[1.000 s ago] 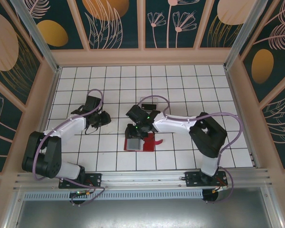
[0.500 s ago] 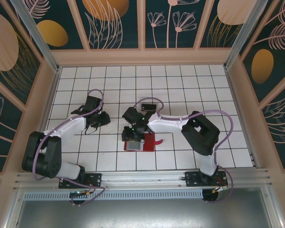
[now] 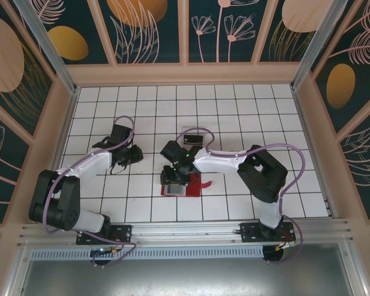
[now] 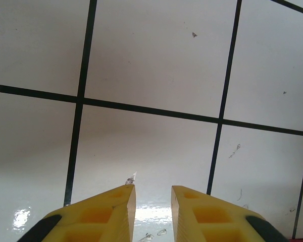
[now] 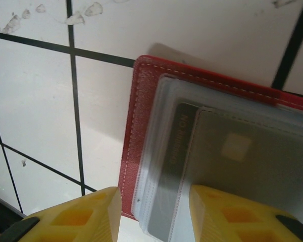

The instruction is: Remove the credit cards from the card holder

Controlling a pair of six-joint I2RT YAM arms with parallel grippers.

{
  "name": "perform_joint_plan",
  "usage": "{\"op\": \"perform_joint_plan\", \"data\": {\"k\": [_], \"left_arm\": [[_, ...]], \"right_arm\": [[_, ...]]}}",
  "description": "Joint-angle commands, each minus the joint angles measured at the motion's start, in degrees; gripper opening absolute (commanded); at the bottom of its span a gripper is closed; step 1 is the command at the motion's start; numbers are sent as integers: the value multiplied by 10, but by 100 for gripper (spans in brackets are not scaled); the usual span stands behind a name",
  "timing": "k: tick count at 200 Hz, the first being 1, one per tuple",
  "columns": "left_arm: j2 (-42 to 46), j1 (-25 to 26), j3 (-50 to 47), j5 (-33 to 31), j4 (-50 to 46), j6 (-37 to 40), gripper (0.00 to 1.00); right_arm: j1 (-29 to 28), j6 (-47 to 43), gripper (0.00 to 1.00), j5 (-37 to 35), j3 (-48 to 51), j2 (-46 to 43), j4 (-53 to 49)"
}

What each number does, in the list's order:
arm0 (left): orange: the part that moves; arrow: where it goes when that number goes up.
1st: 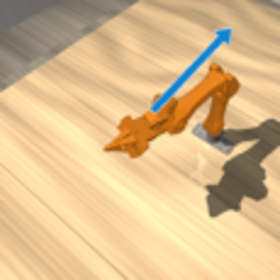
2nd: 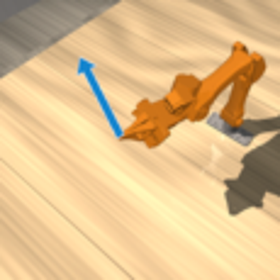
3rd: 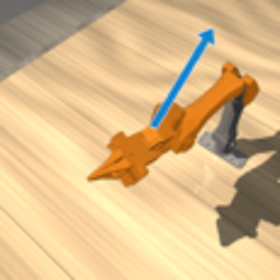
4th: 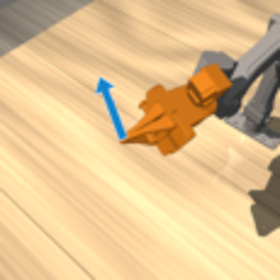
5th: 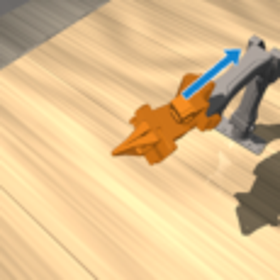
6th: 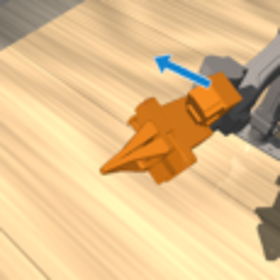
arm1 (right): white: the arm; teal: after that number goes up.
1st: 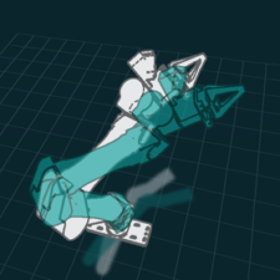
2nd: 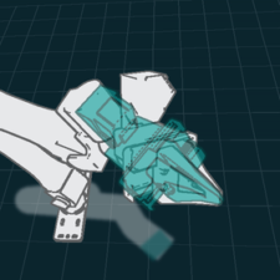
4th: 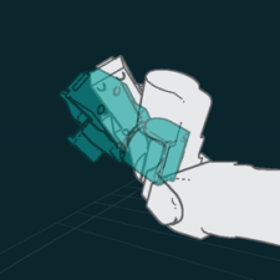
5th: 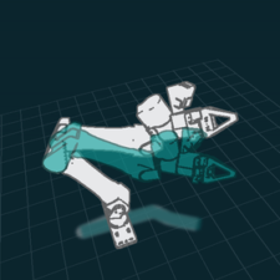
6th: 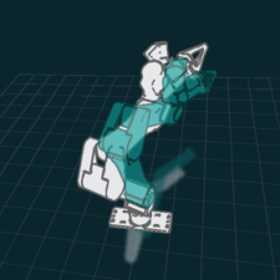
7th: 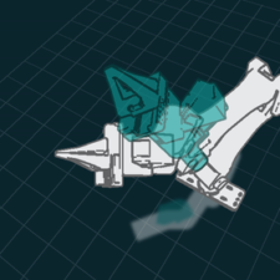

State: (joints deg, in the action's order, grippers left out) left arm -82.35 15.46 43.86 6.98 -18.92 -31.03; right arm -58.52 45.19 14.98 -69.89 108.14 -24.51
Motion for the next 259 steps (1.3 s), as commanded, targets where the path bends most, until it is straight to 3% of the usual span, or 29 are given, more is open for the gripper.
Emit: {"op": "perform_joint_plan", "data": {"k": [1,173,259], "left_arm": [[-7,-4,13,0,-15,12,26],[-10,-5,14,22,-9,11,26],[-12,-4,16,26,-6,11,26]], "right_arm": [[-5,11,42,-41,12,-12,-47],[-31,18,47,-185,-69,6,-211],[-34,36,50,-223,-83,4,-258]]}}
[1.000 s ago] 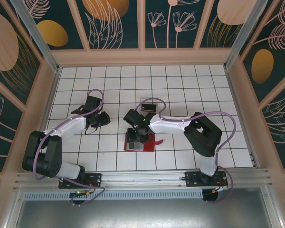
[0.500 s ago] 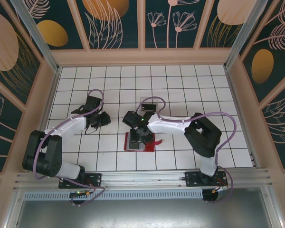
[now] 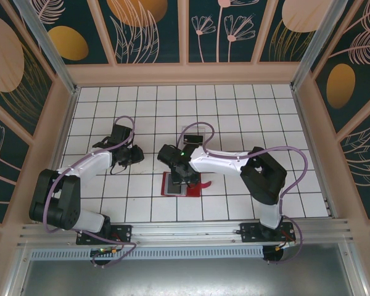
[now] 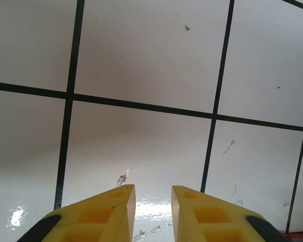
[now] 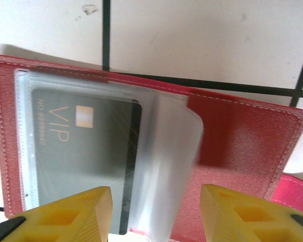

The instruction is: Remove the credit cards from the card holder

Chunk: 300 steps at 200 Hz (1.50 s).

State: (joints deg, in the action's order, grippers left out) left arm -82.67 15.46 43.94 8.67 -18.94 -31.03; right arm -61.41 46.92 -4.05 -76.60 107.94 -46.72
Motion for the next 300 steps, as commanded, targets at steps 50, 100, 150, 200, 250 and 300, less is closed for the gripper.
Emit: {"op": "perform_joint_plan", "data": {"k": [50,100,150,200,250,300], "left_arm": [[-15,-4,19,17,-5,11,26],[-17,-4,18,21,-3,11,26],[-22,-4,24,32,-1,11,26],[-23,-4,22,46,-1,9,27],[-11,7,20,80,-5,14,31],[-21,70,12,80,5,-21,31]], "right_arm": [[-6,20,37,-18,-8,-13,-22],[-6,23,10,-2,-4,-38,2],[-3,30,7,-24,10,-63,4],[8,42,22,-66,71,-54,-15],[21,40,29,-94,86,-55,-37],[34,10,36,-109,43,-61,-50]]}}
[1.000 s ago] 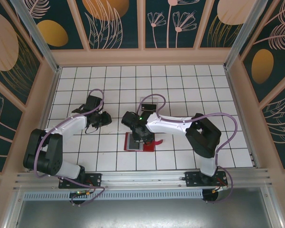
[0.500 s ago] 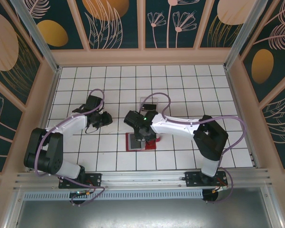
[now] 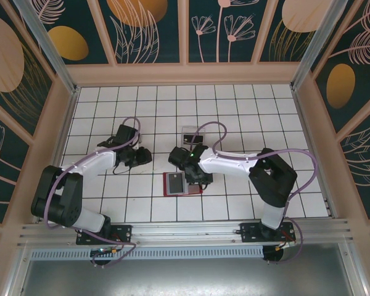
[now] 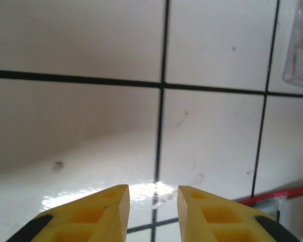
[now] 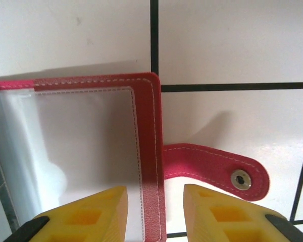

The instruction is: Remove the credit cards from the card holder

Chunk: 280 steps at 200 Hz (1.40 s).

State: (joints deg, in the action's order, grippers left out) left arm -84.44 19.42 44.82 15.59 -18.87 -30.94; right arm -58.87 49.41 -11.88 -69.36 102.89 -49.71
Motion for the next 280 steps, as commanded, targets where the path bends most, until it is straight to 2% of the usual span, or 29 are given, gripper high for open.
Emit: {"op": "perform_joint_plan", "data": {"k": [1,28,72,110,183,280], "left_arm": [[-4,32,4,11,4,-23,31],[6,57,-18,19,30,-67,29],[37,90,-62,43,88,-143,26],[35,127,-85,40,121,-188,21],[16,192,-102,36,159,-242,14],[-12,196,-118,44,158,-232,10]], "right_arm": [[10,-16,36,-30,-29,-12,-19],[32,-45,36,22,-21,-37,36],[65,-72,35,226,80,-94,241],[85,-69,34,311,144,-108,335],[101,-67,33,344,185,-109,371],[100,-70,33,370,179,-79,388]]}}
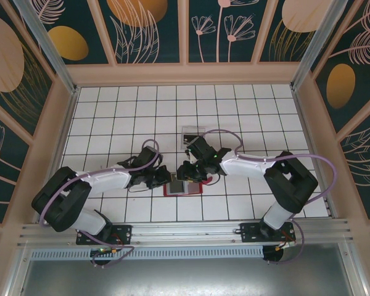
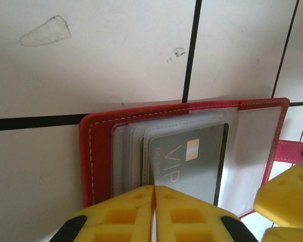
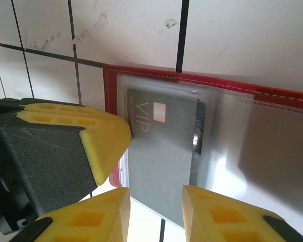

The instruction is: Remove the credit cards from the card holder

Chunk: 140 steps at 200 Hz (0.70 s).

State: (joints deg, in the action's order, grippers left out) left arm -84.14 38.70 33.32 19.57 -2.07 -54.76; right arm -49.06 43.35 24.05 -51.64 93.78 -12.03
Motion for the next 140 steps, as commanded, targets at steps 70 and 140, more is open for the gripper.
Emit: {"op": "perform_joint_plan", "data": {"k": [70,140], "left_arm": [[-19,3,0,5,-16,12,9],[-15,3,-1,-1,-21,14,9]], "right_arm": [[-3,-12,33,11,-4,39,12],[-8,-13,33,11,-10,51,15]]}}
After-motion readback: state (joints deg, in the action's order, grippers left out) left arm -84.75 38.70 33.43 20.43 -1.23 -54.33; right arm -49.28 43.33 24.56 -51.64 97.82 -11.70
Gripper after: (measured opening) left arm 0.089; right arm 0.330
